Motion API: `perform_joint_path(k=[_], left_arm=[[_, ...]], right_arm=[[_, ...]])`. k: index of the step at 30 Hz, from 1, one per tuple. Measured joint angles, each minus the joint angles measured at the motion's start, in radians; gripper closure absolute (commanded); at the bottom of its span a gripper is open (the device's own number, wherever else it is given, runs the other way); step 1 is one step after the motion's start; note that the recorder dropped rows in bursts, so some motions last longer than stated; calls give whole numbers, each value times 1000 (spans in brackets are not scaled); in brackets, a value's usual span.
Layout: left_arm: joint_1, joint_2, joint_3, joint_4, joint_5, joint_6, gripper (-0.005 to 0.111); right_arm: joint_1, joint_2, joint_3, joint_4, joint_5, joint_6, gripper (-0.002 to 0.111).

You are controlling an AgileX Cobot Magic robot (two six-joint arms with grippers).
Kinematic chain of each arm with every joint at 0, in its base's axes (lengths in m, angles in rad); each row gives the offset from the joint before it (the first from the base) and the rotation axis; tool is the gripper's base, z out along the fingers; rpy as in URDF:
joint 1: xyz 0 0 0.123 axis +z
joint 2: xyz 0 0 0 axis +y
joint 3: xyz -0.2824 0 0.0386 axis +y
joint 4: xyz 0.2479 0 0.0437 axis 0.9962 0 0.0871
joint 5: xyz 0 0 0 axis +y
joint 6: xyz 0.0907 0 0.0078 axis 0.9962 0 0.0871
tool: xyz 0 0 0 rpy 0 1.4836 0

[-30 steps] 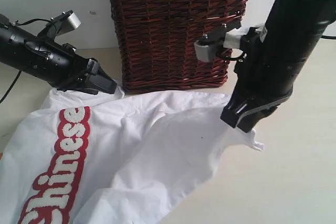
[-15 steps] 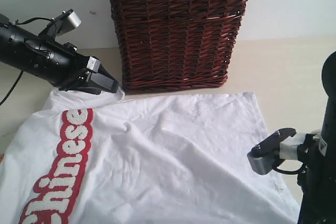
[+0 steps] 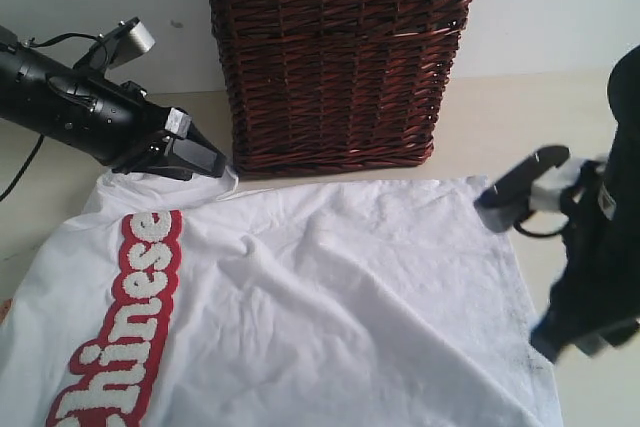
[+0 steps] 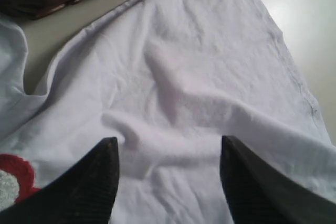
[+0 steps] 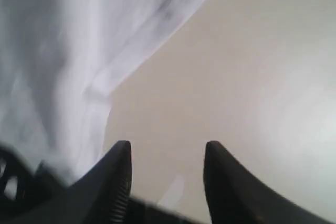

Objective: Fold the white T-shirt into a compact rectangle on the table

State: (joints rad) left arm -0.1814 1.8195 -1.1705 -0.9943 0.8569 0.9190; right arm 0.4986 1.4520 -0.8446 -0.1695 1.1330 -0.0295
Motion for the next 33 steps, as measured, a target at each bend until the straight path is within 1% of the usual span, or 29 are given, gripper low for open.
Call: perform_joint_path(k=[4,7,10,13,15,18,19,23,26,28,30,33], left_arm=[[0,0,0,0,0,0,51],[0,-4,0,33,7,-10,57],[7,-30,0,127,-11,-55,71],[30,-64,0,222,-53,-99,92],[52,-81,0,257,-89,-117,107],[88,-90,0,279,-145,-127,107],[106,-90,0,285,-188,-128,107],[121,-90,0,287,-270,-131,107],[121,-90,0,276,-274,-131,107],[121,-90,0,265,-272,-135,107],[121,-90,0,261,-269,-135,107],[121,-90,0,250,-265,-135,107]], right_arm=[[0,89,-28,-116,-309,198,87],[-9,233,-89,-142,-421,261,97],[-33,368,-175,-151,-453,284,108],[-74,458,-249,-157,-492,284,108],[-104,493,-286,-159,-530,284,108],[-153,539,-325,-159,-570,284,108],[-184,575,-348,-157,-572,261,108],[-255,646,-416,-90,-575,163,108],[-299,675,-470,-63,-544,136,108],[-352,701,-518,-53,-511,125,108],[-385,708,-526,-53,-512,121,108],[-404,712,-541,-49,-515,115,108]])
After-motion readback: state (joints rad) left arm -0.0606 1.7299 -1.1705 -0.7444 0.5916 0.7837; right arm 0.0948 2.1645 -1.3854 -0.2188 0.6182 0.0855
